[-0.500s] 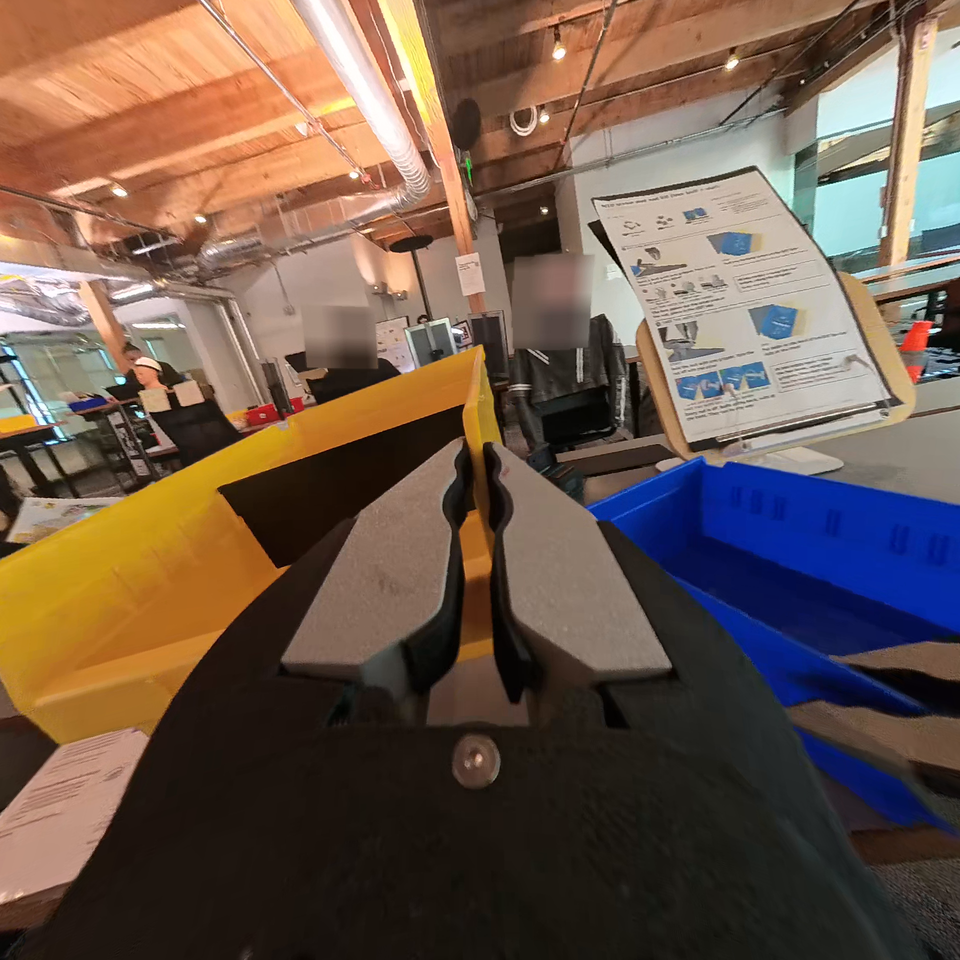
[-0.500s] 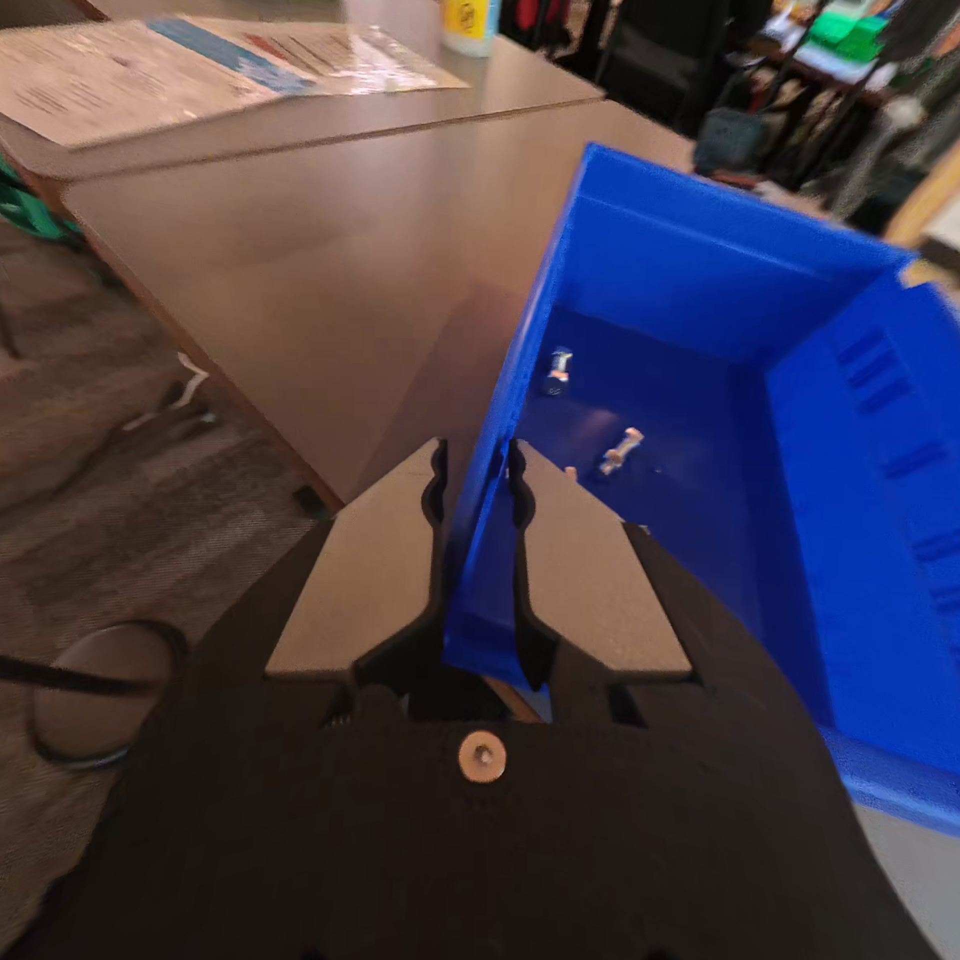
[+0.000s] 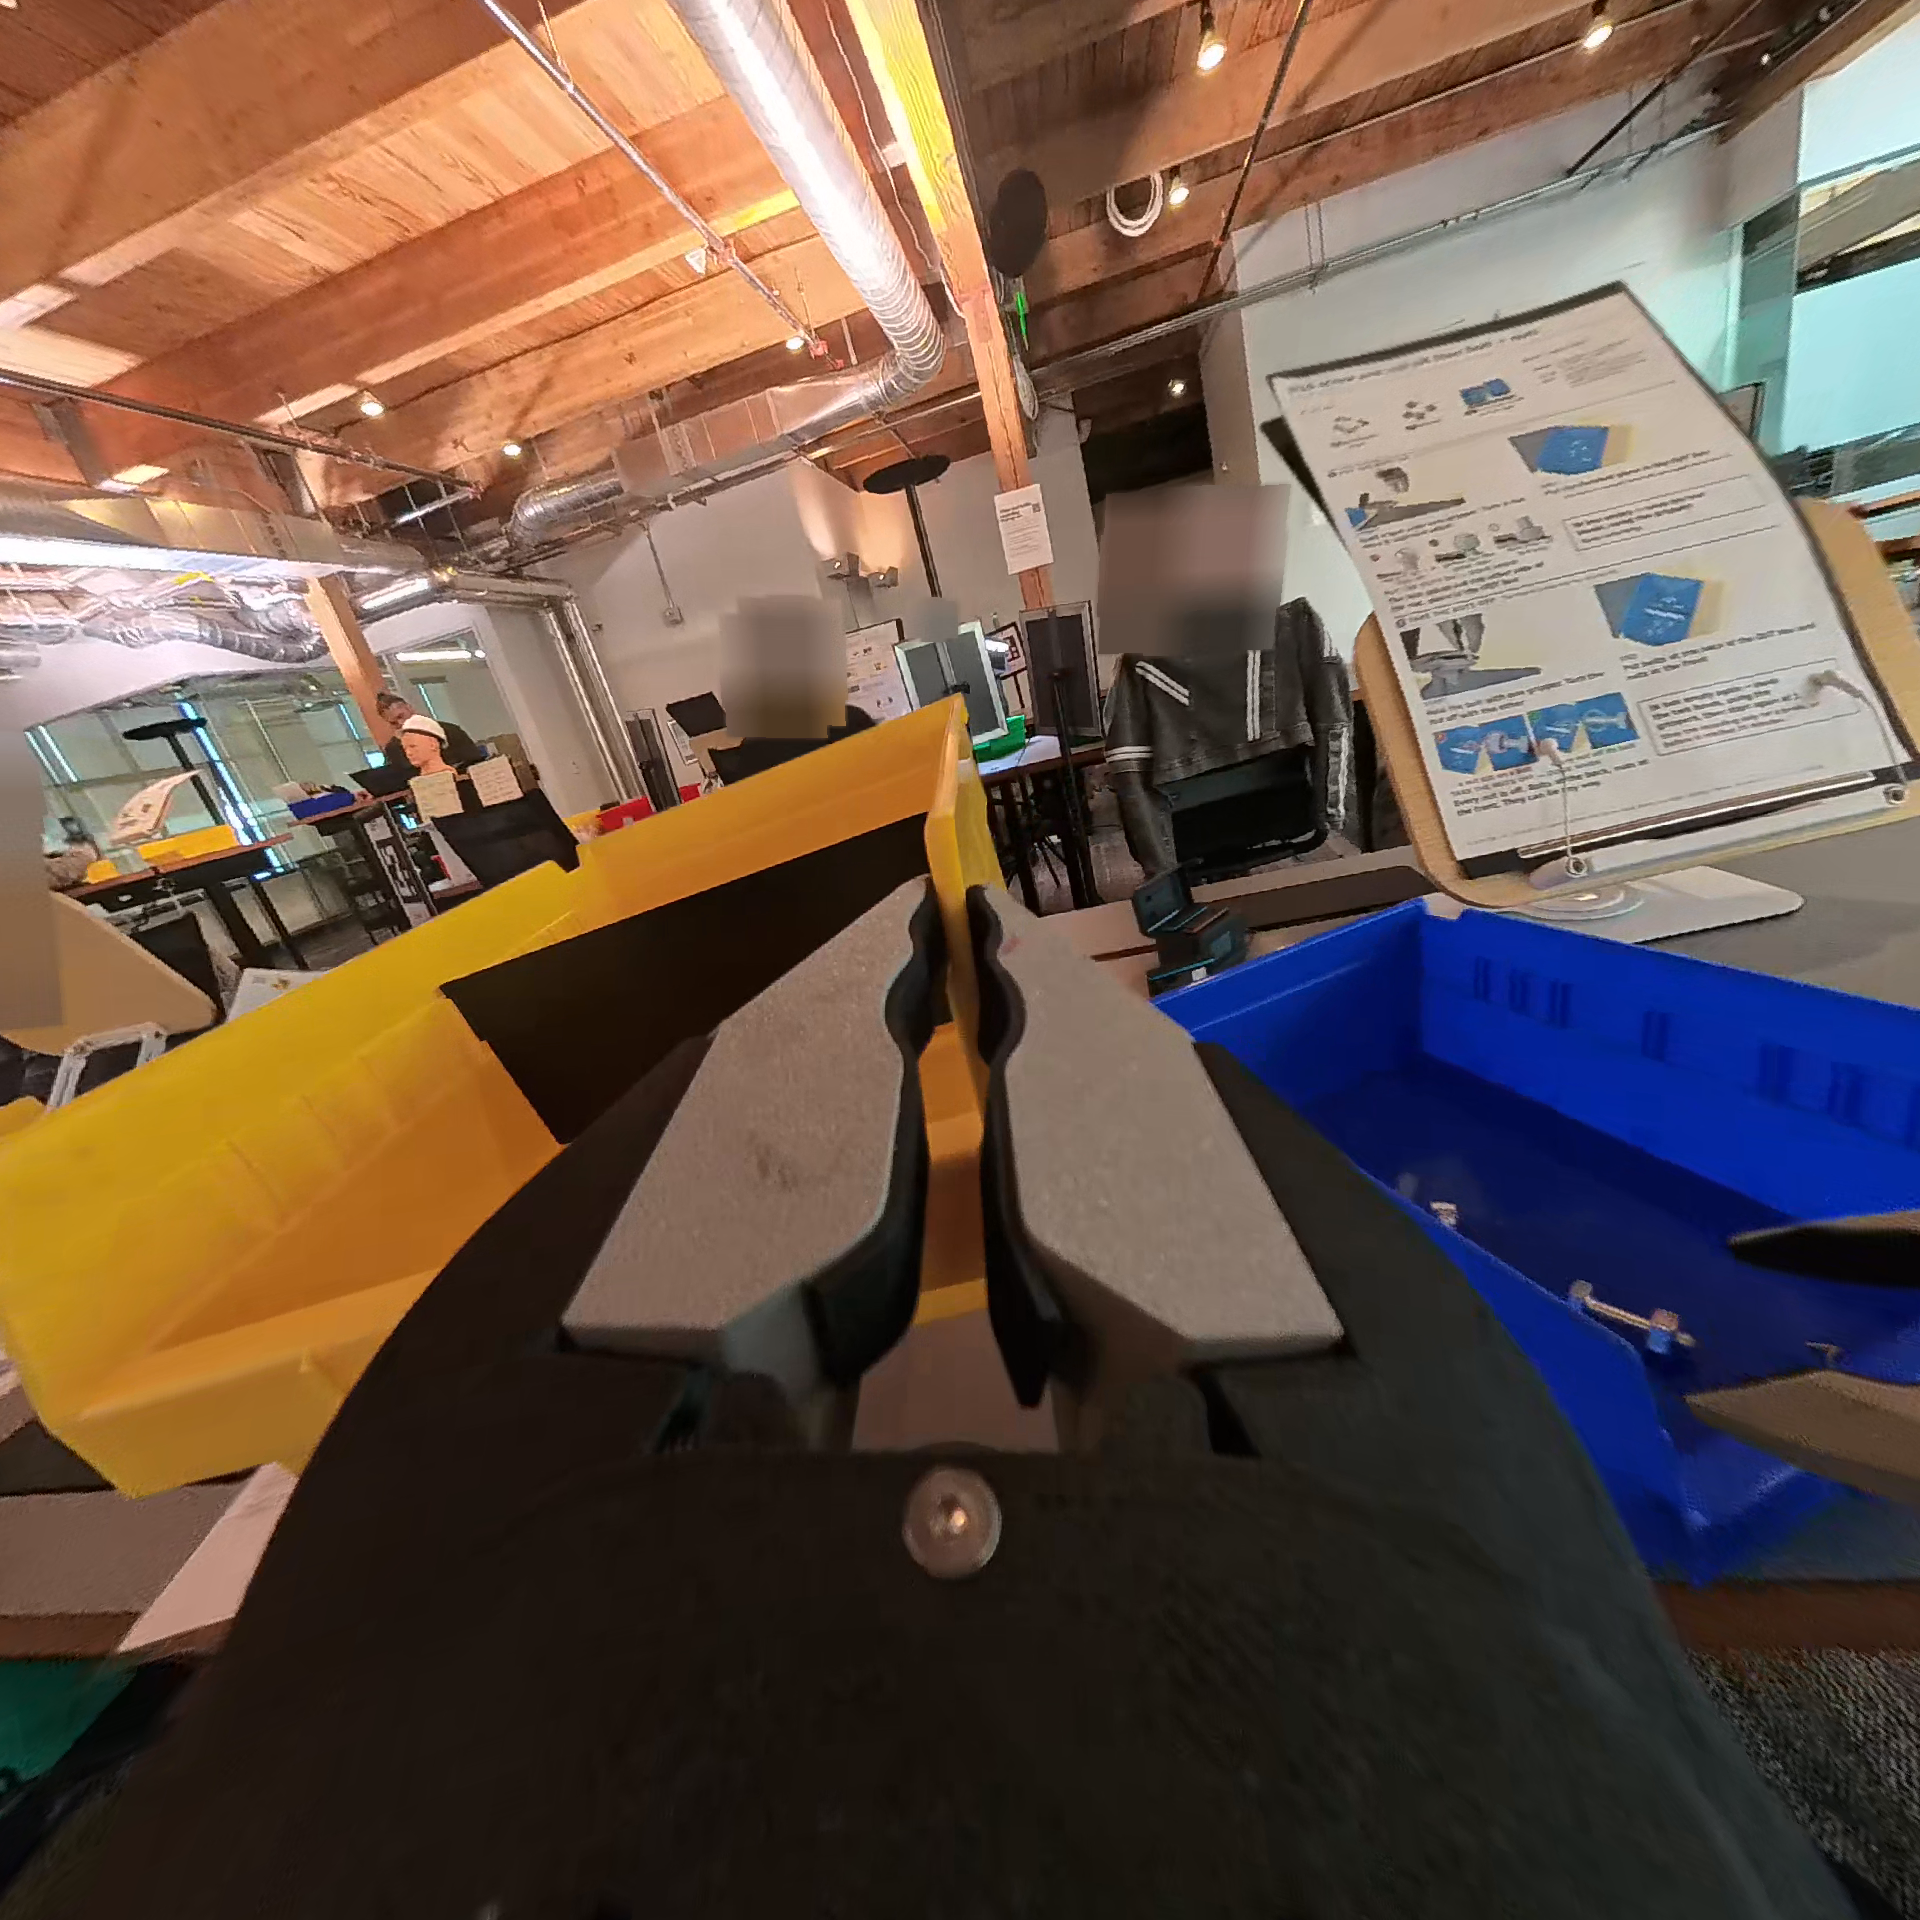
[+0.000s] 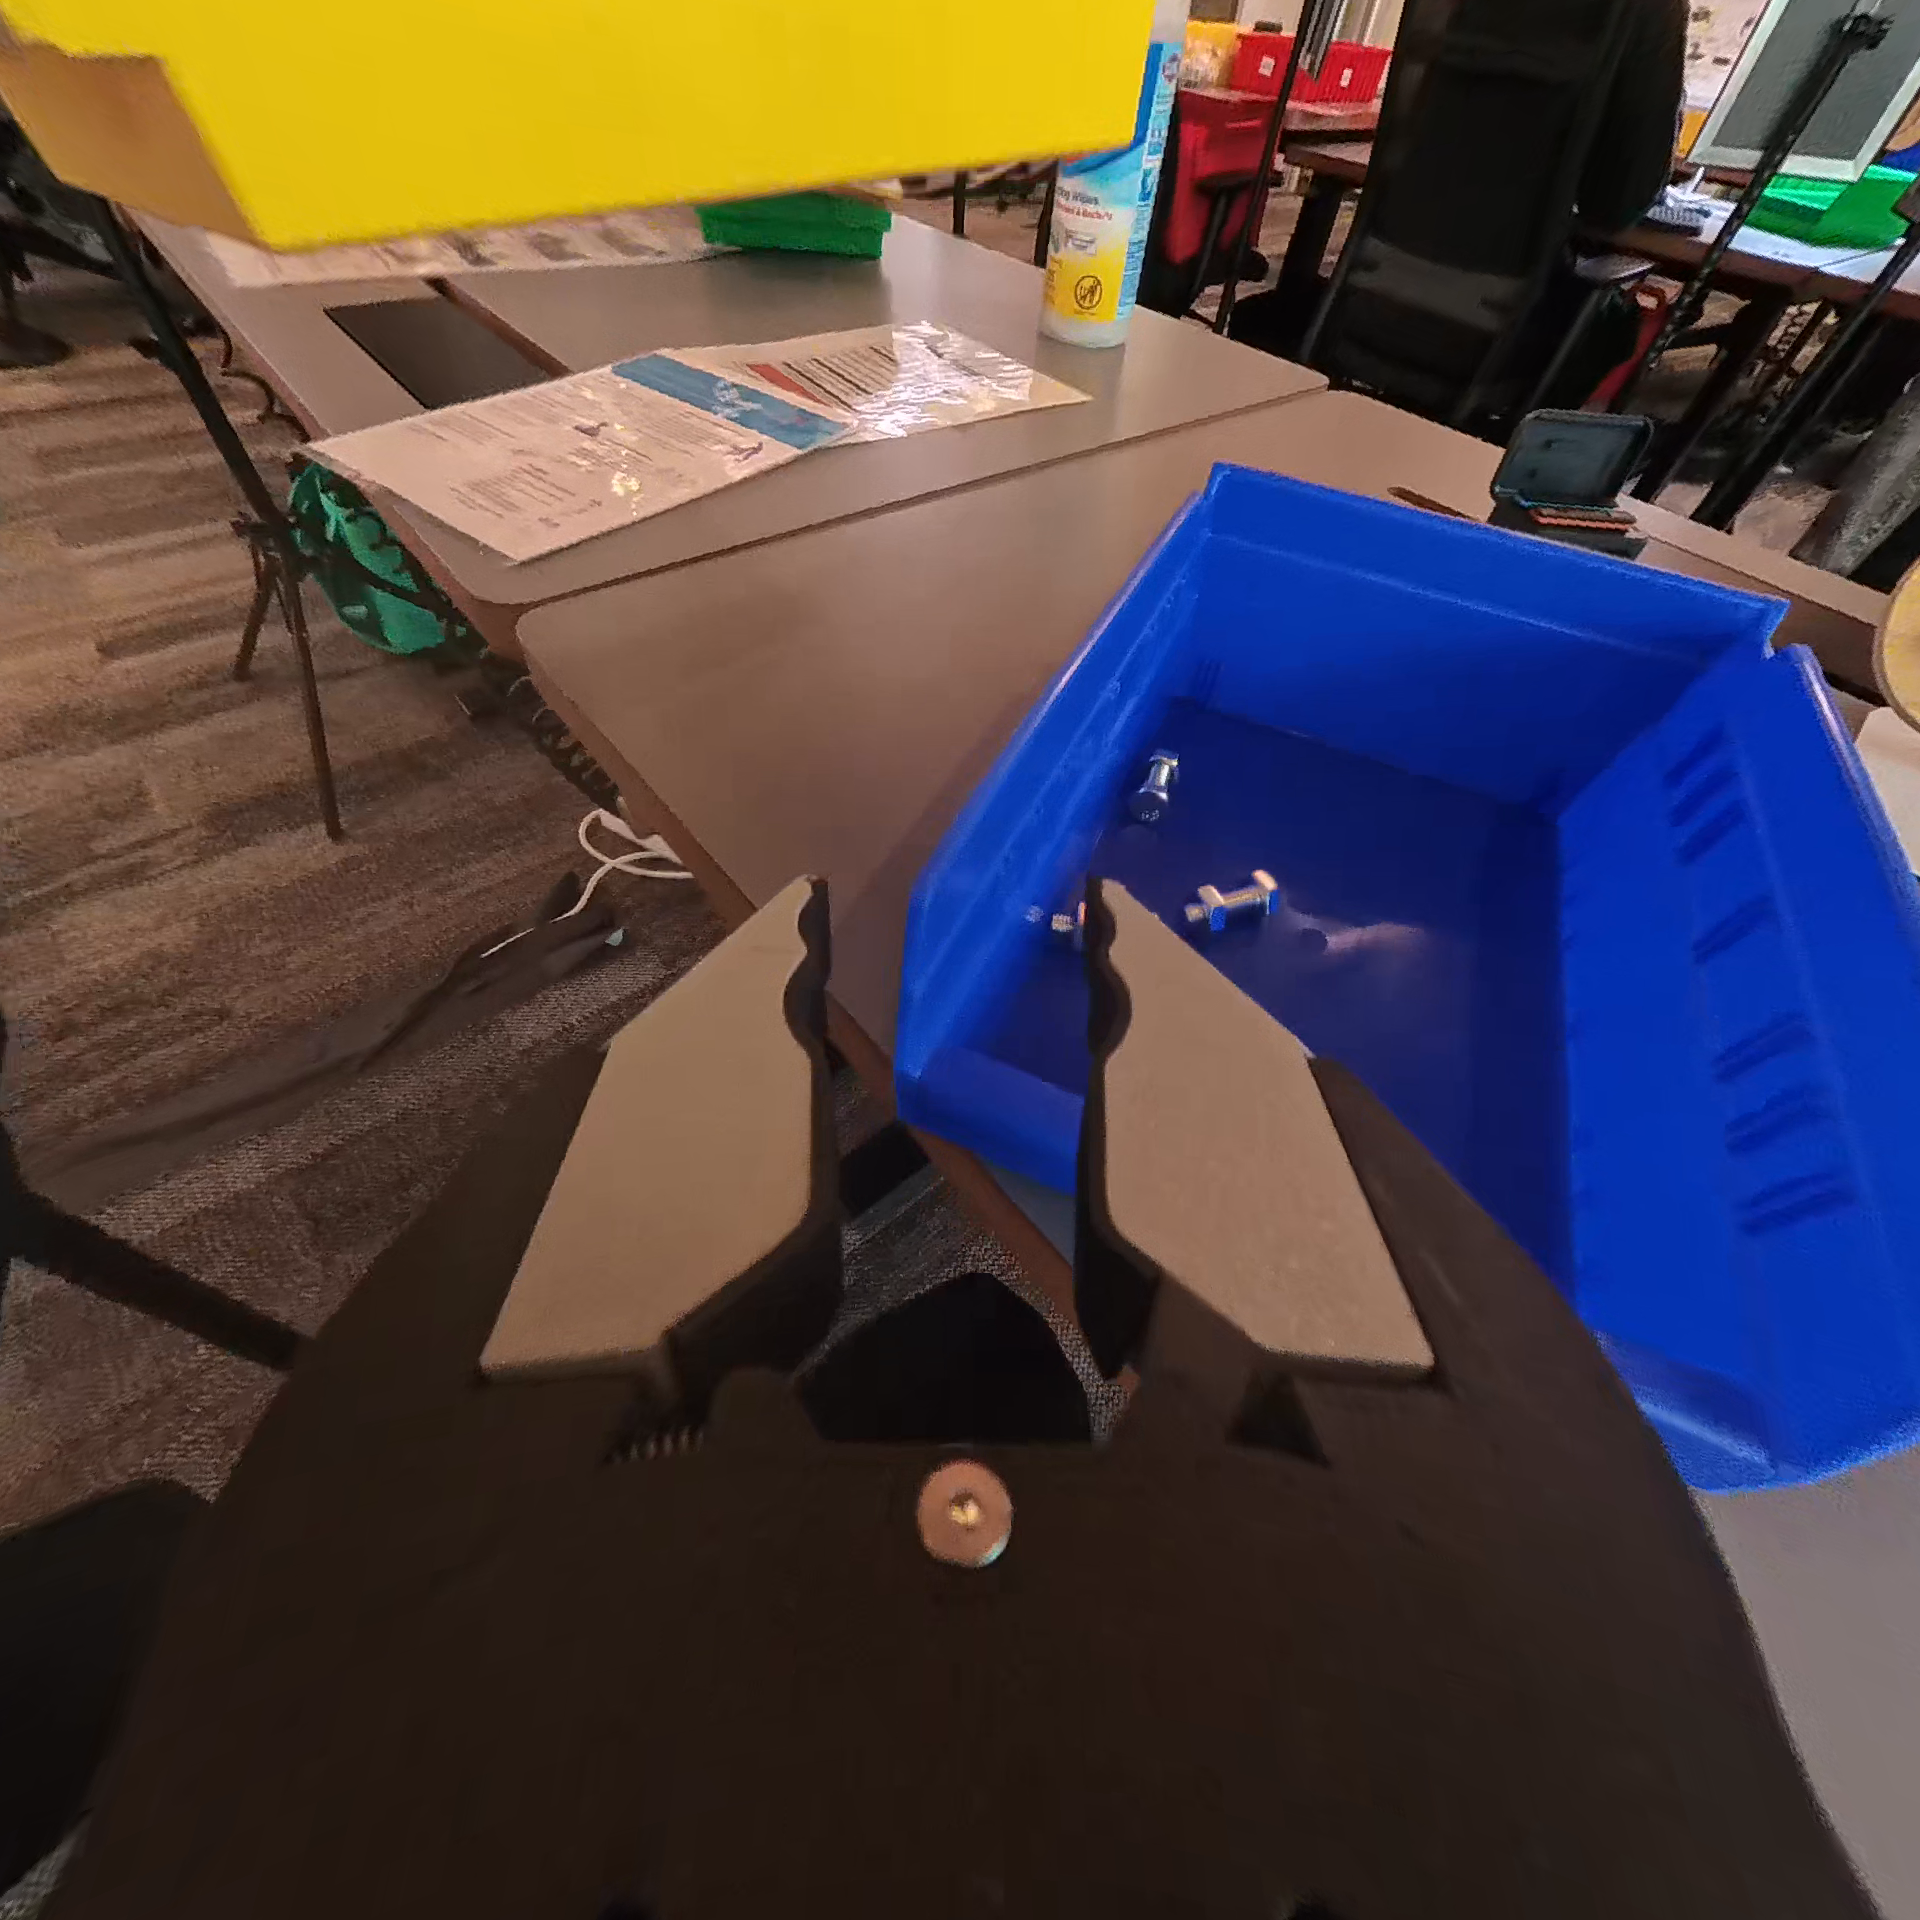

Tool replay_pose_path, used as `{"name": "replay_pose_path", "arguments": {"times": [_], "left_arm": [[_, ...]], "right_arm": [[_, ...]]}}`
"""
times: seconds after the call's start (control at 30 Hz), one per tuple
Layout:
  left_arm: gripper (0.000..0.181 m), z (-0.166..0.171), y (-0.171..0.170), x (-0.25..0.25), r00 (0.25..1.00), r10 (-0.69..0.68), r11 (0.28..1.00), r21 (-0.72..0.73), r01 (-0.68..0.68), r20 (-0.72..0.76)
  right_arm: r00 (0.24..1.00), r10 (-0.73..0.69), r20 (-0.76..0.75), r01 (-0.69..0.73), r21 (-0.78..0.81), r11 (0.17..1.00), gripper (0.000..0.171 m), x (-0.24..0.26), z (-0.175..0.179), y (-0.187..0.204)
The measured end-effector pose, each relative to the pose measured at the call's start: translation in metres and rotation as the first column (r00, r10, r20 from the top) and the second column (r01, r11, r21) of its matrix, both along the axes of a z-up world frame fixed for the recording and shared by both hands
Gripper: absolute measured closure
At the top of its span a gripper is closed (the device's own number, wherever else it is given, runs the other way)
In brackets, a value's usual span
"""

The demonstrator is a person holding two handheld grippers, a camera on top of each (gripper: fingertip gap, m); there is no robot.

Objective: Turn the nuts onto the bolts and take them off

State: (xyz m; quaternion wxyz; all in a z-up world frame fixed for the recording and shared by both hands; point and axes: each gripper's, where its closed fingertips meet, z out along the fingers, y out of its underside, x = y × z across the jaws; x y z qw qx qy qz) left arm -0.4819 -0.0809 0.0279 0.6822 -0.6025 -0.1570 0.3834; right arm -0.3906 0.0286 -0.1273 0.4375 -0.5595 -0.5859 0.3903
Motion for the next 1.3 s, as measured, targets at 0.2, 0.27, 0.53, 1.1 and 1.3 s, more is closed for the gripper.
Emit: {"name": "replay_pose_path", "arguments": {"times": [0.2, 0.27, 0.53, 1.1, 1.3], "left_arm": [[0.181, 0.021, 0.006, 0.043, 0.997, -0.030, 1.000, 0.006, 0.030, -0.072], [0.181, 0.026, 0.017, 0.062, 0.994, -0.051, 0.999, -0.016, 0.050, -0.098], [0.180, 0.023, 0.135, 0.170, 0.940, -0.298, 0.951, -0.139, 0.276, -0.168], [0.179, -0.013, 0.344, 0.311, 0.813, -0.572, 0.802, -0.282, 0.527, -0.105], [0.179, -0.066, 0.393, 0.332, 0.810, -0.585, 0.772, -0.336, 0.539, -0.044]], "right_arm": [[1.000, -0.013, -0.019, 0.014, 0.021, 1.000, 0.125, 0.032, 0.008, 0.009], [0.999, -0.027, -0.032, 0.028, 0.038, 0.999, 0.125, 0.048, 0.014, 0.017], [0.993, -0.073, -0.093, 0.077, 0.037, 0.996, 0.127, 0.150, 0.033, 0.098], [0.933, -0.325, -0.156, 0.304, -0.145, 0.941, 0.127, 0.268, 0.075, 0.248], [0.927, -0.357, -0.115, 0.339, -0.152, 0.928, 0.126, 0.283, 0.070, 0.273]]}}
